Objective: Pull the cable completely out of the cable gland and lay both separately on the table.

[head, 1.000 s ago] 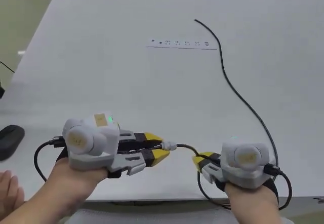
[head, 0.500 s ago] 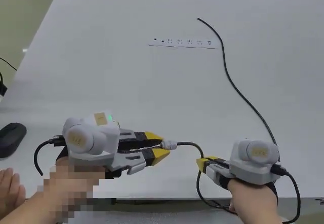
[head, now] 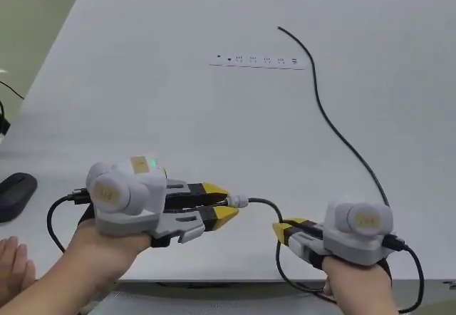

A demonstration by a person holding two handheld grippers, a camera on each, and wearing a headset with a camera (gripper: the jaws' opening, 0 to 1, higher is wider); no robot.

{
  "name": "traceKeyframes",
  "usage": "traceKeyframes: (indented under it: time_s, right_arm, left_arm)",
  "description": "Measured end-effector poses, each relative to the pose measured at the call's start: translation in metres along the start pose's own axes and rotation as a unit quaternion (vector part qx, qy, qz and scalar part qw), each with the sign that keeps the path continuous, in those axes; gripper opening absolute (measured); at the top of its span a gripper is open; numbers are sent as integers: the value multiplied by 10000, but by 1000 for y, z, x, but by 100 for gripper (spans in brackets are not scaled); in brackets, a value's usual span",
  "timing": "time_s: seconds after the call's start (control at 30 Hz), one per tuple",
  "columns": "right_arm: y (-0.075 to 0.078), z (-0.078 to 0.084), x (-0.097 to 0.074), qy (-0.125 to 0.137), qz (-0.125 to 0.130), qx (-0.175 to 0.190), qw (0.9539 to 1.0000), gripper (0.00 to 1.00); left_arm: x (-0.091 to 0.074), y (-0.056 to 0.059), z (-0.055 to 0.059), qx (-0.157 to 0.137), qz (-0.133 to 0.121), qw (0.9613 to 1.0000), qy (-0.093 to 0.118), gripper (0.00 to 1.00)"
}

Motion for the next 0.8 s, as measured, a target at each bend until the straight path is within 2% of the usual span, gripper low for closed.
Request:
traceKeyframes:
  time_s: [0.07,0.1,0.17,0.2,0.27,0.3,0.4,0.47,0.5,0.57,0.6,0.8]
  right_arm:
    - [-5,-6,-5,74,-38,-249,9997,14]
    - [-11,-10,-9,104,-106,-571,9983,16]
    - [-18,-14,-14,86,-121,-879,9960,20]
    - [-24,-21,-20,156,-93,-1281,9916,19]
    - [-34,-33,-26,221,12,-2059,9783,18]
    - [-42,-40,-27,285,23,-2411,9701,17]
    - [-62,-56,-27,441,-100,-2900,9560,16]
    - [-69,-61,-24,383,-60,-3364,9409,15]
    - [-74,-63,-21,360,-73,-3619,9315,15]
    - [-76,-65,-17,342,-79,-3817,9236,13]
    - [-76,-66,-15,316,-74,-3973,9171,12]
    - [-78,-68,-12,343,-268,-4256,9038,5]
  left_arm:
    - [0,0,0,-8,4,10000,-10,15]
    - [-1,0,1,-12,-5,10000,-24,15]
    - [-2,-1,2,-19,-12,10000,-28,15]
    - [-3,-1,2,-19,-14,10000,-30,15]
    - [-4,-2,1,-33,-27,10000,-14,15]
    - [-4,-2,2,-42,-37,10000,-13,15]
    - [-4,-2,1,-34,-27,10000,-17,15]
    - [-5,-2,1,-17,-15,10000,-19,15]
    - [-5,-2,1,-11,-14,10000,-21,15]
    - [-5,-3,1,-14,-13,10000,-25,15]
    - [-5,-3,1,-2,-10,10000,-28,15]
    - [-5,-6,0,0,-12,10000,-44,15]
Point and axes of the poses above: the centre of the closed fingertips' face, and the gripper's own axes: x roughly forward along the fingers, y roughly to its right, z roughly out of its underside, the point moved 5 cm from there along -x, roughly backward along the fingers, and after that the axes turned 4 degrees about z, right-handed, at the moved point
